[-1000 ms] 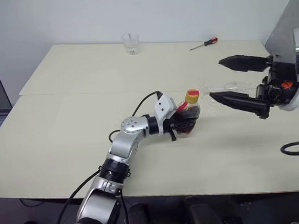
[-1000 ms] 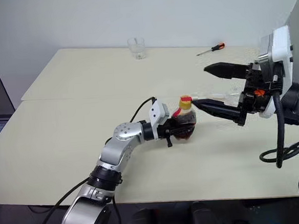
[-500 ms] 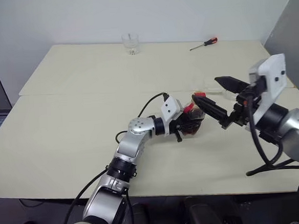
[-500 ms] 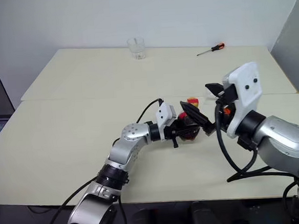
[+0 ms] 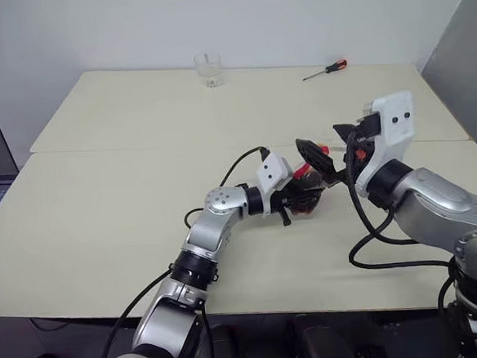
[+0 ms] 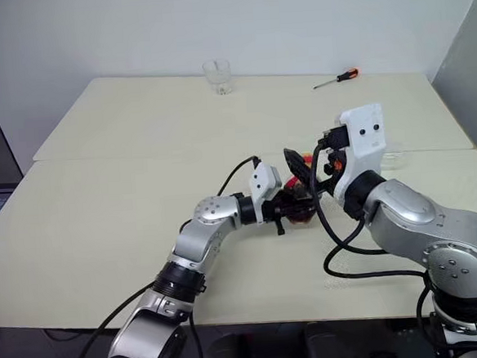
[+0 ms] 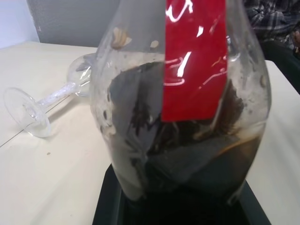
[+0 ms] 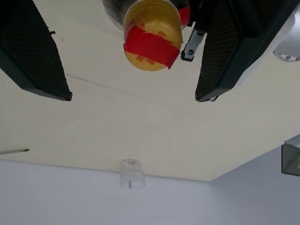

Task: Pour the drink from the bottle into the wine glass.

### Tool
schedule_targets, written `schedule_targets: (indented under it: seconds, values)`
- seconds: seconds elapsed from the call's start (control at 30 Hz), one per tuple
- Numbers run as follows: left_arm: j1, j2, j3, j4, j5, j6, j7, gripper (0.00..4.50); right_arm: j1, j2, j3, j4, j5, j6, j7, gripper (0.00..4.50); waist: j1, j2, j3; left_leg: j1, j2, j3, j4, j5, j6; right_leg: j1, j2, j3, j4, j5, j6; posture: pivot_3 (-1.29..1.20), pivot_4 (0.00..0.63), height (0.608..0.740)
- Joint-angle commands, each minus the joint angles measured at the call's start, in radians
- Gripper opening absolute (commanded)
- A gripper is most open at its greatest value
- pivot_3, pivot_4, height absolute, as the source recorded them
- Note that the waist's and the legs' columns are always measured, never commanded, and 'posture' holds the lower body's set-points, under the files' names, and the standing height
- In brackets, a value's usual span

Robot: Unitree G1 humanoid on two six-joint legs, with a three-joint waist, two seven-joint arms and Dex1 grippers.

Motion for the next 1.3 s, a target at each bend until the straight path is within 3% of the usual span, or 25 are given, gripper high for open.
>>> schedule_targets:
  seconds: [0.03,0.3,0.57,0.93,1.3]
  values:
    - [-0.012,-0.002,0.005,-0.048,-0.003,-0.021,0.005,0.77,-0.014,0.034,0.010,0.014,-0.053,-0.032,0.009,4.50,0.000,0.000,0.000,0.000,0.000,0.000,0.000,0.000,0.000,0.000,0.000,0.000,0.000,0.000,0.000,0.00,0.150,0.740]
    - [-0.013,0.004,0.007,-0.052,-0.004,-0.023,0.010,0.77,-0.020,0.097,0.036,0.057,-0.185,-0.038,0.052,4.50,0.000,0.000,0.000,0.000,0.000,0.000,0.000,0.000,0.000,0.000,0.000,0.000,0.000,0.000,0.000,0.00,0.150,0.740]
    - [-0.014,0.007,0.006,-0.053,-0.004,-0.024,0.008,0.77,-0.005,0.102,-0.018,0.042,-0.226,-0.010,0.069,4.50,0.000,0.000,0.000,0.000,0.000,0.000,0.000,0.000,0.000,0.000,0.000,0.000,0.000,0.000,0.000,0.00,0.150,0.740]
    - [-0.021,0.006,0.007,-0.044,-0.003,-0.025,0.005,0.77,0.066,0.047,-0.125,-0.026,-0.174,0.032,0.097,4.50,0.000,0.000,0.000,0.000,0.000,0.000,0.000,0.000,0.000,0.000,0.000,0.000,0.000,0.000,0.000,0.00,0.150,0.740]
    - [-0.026,0.010,0.016,-0.033,0.003,-0.029,0.004,0.76,0.229,-0.058,-0.257,-0.101,-0.054,0.021,0.147,4.50,0.000,0.000,0.000,0.000,0.000,0.000,0.000,0.000,0.000,0.000,0.000,0.000,0.000,0.000,0.000,0.00,0.150,0.740]
